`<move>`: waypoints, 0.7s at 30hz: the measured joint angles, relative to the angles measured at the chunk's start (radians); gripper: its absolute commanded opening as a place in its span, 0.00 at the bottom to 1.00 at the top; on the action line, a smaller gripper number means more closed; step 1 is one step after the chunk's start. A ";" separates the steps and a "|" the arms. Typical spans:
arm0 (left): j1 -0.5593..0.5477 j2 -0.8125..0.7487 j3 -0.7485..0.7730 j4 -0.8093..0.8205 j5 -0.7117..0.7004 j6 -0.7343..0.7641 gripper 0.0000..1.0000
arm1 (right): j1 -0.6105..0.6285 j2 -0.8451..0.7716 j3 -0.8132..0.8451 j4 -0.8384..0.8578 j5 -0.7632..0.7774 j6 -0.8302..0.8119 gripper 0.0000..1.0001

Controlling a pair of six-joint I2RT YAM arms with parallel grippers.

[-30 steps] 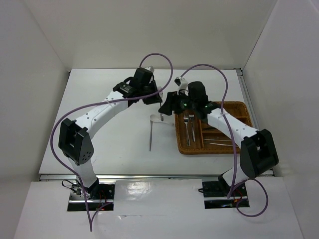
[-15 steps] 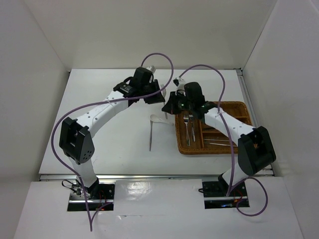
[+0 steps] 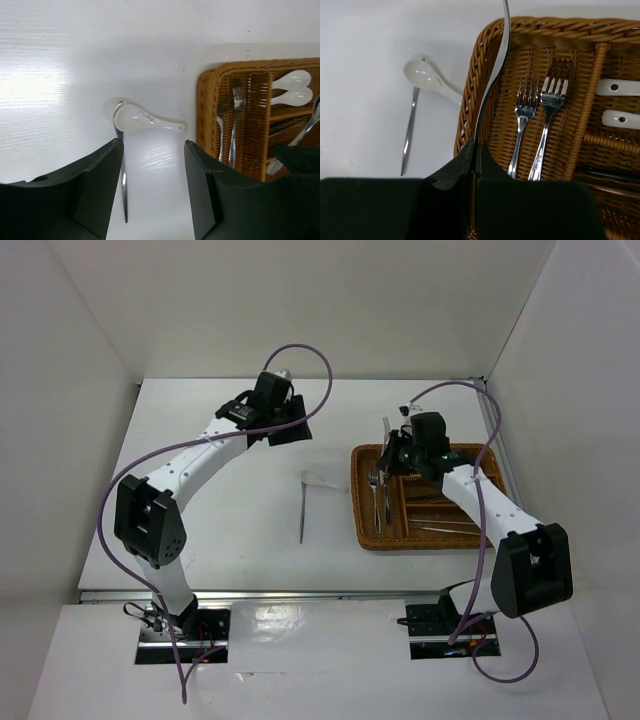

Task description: Sort the eating utensils into containers

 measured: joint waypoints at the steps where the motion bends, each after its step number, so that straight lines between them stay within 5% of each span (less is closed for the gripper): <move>1: 0.008 0.000 -0.006 -0.001 -0.007 0.005 0.66 | 0.004 0.000 0.000 -0.012 -0.006 -0.015 0.00; 16: 0.011 0.003 -0.062 -0.030 -0.015 0.013 0.66 | 0.066 0.097 -0.069 -0.109 0.042 -0.047 0.01; 21: 0.011 0.004 -0.076 -0.018 -0.007 0.035 0.66 | 0.066 0.143 -0.069 -0.115 0.051 -0.036 0.25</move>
